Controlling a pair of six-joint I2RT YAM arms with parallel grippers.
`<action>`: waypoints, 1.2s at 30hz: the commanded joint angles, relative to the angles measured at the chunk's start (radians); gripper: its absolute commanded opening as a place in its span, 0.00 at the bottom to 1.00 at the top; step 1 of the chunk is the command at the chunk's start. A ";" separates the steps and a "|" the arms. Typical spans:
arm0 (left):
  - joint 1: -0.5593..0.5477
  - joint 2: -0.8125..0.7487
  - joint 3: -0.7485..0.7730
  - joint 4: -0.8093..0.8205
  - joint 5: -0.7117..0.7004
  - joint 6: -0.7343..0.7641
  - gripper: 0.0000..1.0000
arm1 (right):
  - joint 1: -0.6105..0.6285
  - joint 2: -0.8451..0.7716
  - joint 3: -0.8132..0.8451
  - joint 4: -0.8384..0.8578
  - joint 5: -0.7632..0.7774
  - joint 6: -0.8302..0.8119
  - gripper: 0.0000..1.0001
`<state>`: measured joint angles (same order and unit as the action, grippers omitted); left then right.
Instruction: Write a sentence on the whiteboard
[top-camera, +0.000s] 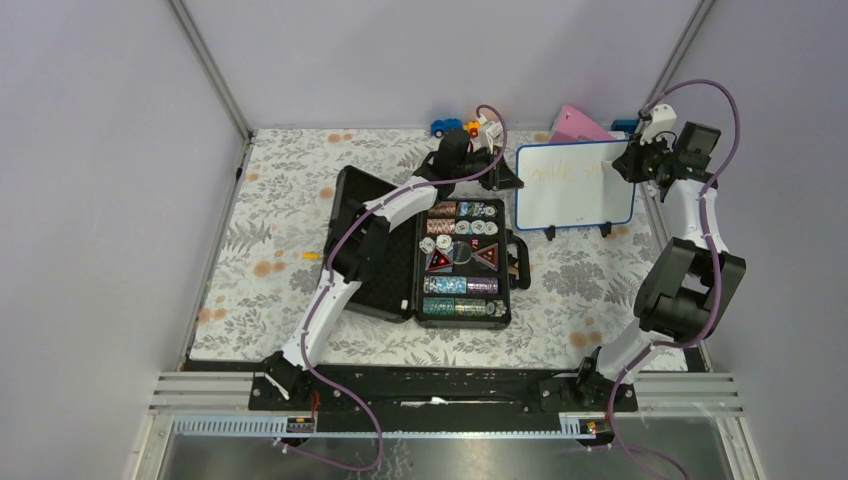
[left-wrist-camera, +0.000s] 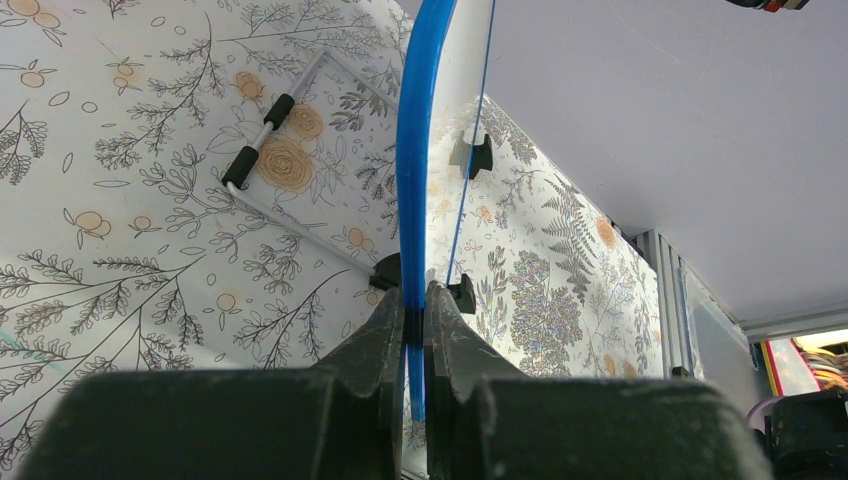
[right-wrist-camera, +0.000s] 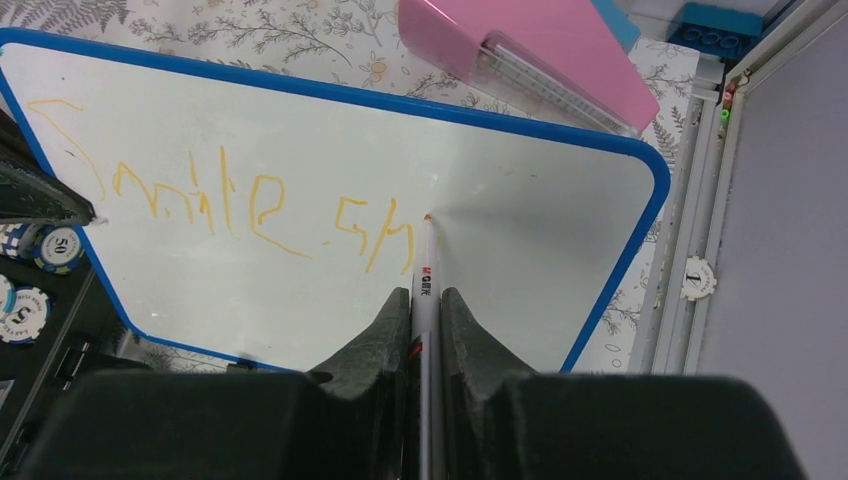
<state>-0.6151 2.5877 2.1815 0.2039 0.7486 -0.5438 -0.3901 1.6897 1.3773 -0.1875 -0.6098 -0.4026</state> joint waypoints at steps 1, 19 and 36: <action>-0.005 0.026 0.017 0.022 -0.015 0.019 0.00 | 0.013 0.018 0.049 0.043 0.025 0.005 0.00; -0.006 0.030 0.020 0.022 -0.015 0.020 0.00 | 0.014 0.013 0.030 0.033 0.040 -0.018 0.00; -0.006 0.018 0.002 0.016 -0.014 0.031 0.00 | 0.006 -0.115 0.020 -0.010 -0.058 0.009 0.00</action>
<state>-0.6159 2.5893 2.1815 0.2054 0.7483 -0.5488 -0.3851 1.6527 1.3884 -0.1864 -0.6312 -0.4004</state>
